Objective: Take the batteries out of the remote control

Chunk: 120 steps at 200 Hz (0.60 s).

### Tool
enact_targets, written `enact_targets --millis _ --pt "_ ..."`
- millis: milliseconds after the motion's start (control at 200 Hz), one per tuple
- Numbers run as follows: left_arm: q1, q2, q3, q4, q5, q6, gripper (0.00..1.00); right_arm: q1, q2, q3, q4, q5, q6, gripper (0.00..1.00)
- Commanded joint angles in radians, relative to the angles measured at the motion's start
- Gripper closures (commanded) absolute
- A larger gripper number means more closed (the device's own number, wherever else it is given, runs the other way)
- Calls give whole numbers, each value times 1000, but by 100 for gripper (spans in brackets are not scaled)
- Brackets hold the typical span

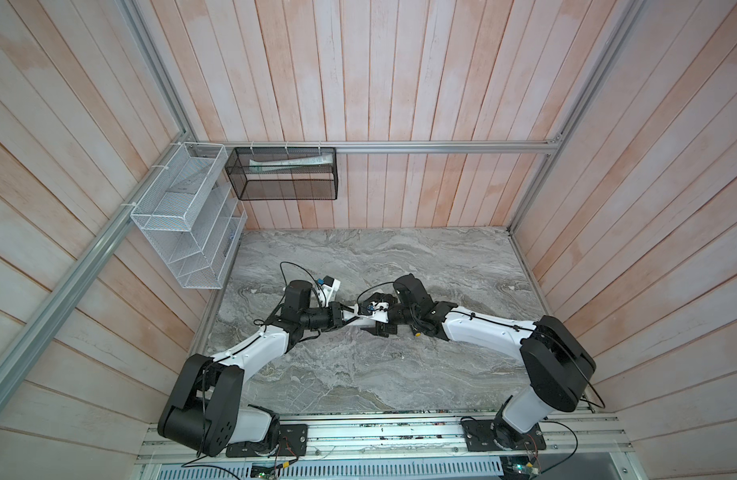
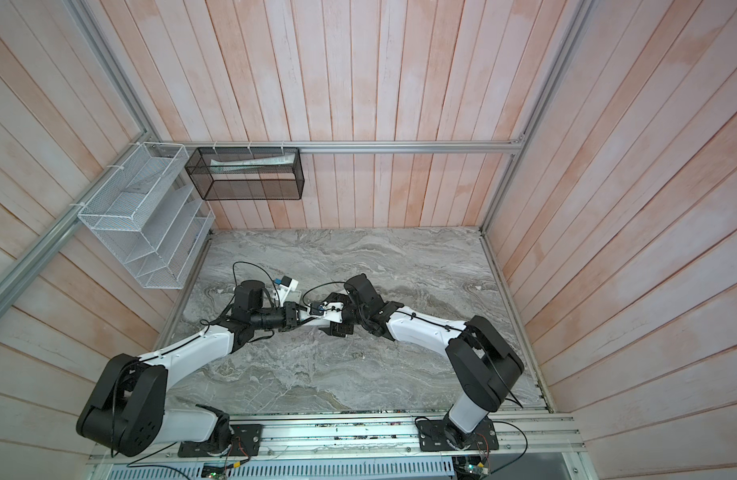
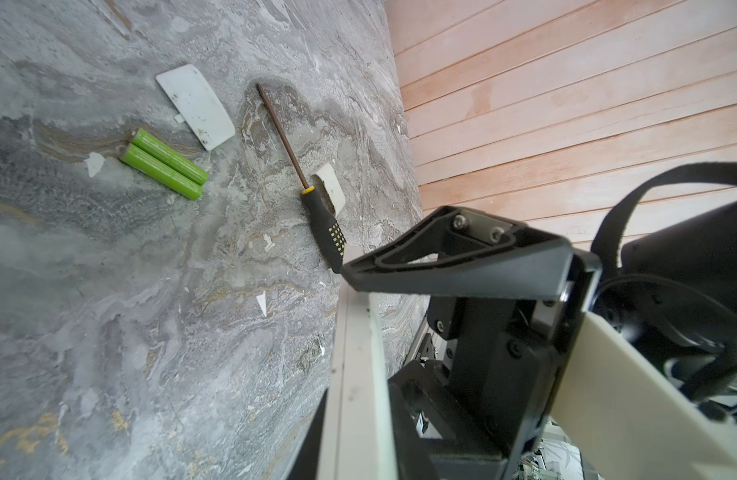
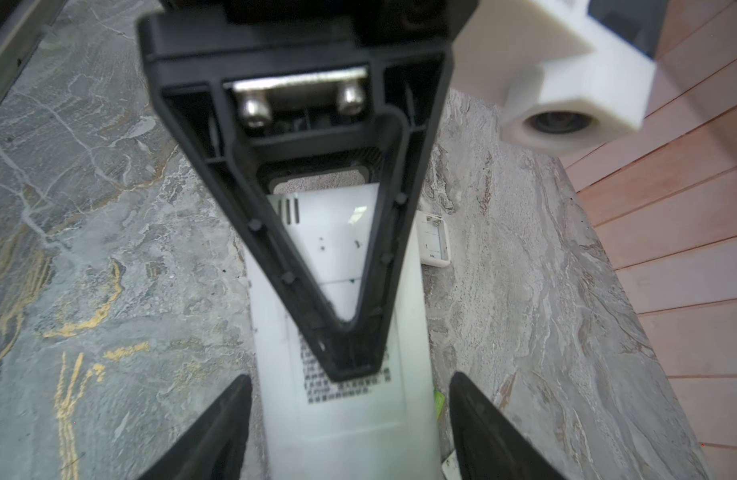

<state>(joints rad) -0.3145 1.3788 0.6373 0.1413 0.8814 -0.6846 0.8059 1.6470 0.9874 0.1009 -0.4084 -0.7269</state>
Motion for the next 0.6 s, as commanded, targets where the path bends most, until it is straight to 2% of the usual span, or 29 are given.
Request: enact_targets --millis 0,140,305,370,475,510,595 --pt "-3 -18 -2 7 11 23 100 10 24 36 -36 -6 -21 30" --pt "-3 -20 -5 12 10 23 100 16 28 38 -28 5 -29 39" --pt "-3 -20 -4 12 6 22 100 22 29 39 -29 31 -42 57" --pt "-3 -21 -4 12 2 22 96 23 30 39 -29 38 -46 61" --pt "0 -28 -7 6 -8 20 84 24 31 43 -40 44 -50 66" --pt "1 -33 -8 2 -17 19 75 23 31 42 -42 46 -49 66" --pt "10 -46 -11 -8 -33 12 46 24 34 43 -52 55 -47 66"
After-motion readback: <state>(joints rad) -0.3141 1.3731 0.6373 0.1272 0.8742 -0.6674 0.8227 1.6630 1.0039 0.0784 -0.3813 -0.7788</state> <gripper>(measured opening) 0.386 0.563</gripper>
